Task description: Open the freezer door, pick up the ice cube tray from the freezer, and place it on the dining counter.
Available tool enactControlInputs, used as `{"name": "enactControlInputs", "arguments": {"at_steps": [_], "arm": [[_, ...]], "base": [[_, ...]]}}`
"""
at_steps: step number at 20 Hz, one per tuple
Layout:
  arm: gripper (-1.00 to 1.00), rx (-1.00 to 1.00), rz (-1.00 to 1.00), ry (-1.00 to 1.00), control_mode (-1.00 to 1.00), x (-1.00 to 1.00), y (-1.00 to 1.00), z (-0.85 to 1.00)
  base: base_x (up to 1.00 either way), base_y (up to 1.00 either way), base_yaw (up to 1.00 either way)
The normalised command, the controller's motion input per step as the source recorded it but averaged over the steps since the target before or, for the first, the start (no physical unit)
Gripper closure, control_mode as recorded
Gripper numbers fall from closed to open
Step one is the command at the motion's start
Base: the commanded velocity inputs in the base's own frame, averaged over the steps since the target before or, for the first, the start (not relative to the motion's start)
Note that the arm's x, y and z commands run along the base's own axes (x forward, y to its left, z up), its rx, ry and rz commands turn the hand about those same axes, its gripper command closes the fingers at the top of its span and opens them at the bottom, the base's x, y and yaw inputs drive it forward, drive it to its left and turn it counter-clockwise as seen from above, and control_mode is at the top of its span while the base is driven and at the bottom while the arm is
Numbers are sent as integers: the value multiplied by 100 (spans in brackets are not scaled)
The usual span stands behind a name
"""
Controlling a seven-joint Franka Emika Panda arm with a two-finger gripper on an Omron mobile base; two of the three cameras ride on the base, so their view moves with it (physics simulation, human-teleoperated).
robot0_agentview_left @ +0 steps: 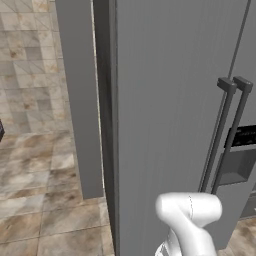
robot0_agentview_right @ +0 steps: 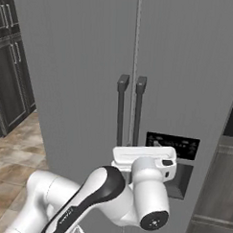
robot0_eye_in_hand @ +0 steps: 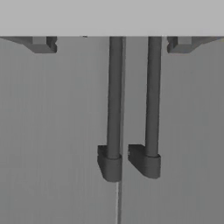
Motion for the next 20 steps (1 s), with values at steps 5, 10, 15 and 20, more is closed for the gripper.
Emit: {"name": "enactControlInputs", "arguments": {"at_steps": [5,10,15,20], "arm": [[-100,3,0,0,-100,35,0,6],[-100,0,0,0,-100,30,5,8],[-100,0,0,0,-100,29,9,3],[-100,0,0,0,-100,39,6,0]], "base": [[0,0,0],[0,0,0],[0,0,0],[0,0,0]]}}
